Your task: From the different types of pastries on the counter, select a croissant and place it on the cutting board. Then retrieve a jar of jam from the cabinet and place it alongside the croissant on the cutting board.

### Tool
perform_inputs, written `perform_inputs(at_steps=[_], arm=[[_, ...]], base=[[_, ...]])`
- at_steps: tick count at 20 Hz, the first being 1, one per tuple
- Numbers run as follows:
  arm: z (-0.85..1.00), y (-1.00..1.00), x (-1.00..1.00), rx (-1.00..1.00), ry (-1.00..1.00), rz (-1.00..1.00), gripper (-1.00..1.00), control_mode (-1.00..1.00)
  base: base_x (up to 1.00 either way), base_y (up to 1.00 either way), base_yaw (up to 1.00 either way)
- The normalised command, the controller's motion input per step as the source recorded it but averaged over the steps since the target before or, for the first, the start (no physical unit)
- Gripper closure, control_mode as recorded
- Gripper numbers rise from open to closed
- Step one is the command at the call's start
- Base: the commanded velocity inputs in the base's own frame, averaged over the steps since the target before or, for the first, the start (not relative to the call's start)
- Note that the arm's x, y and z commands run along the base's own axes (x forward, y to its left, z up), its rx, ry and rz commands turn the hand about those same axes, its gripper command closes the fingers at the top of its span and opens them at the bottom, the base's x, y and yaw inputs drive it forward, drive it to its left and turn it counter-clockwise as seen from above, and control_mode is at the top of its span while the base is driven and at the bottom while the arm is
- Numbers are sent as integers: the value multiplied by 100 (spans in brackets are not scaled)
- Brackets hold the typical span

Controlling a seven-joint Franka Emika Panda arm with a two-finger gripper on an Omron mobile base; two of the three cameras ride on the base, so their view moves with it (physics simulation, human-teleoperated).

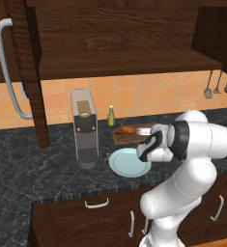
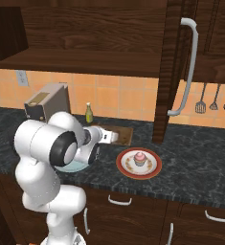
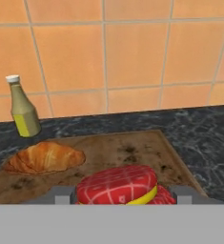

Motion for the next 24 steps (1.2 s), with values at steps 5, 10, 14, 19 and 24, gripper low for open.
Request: perform_inputs(at_steps=[5,10,14,19,24], arm=[[-22,0,30,0,0,0,100,-100],[-42,0,13,0,-2,0,100,-100],[-16,0,36,0,-4,0,100,-100],[-7,0,53,0,-1,0,100,-100],[-44,0,35,0,-1,0,100,-100]], base=[[0,0,0],[0,0,0],[0,0,0],[0,0,0],[0,0,0]])
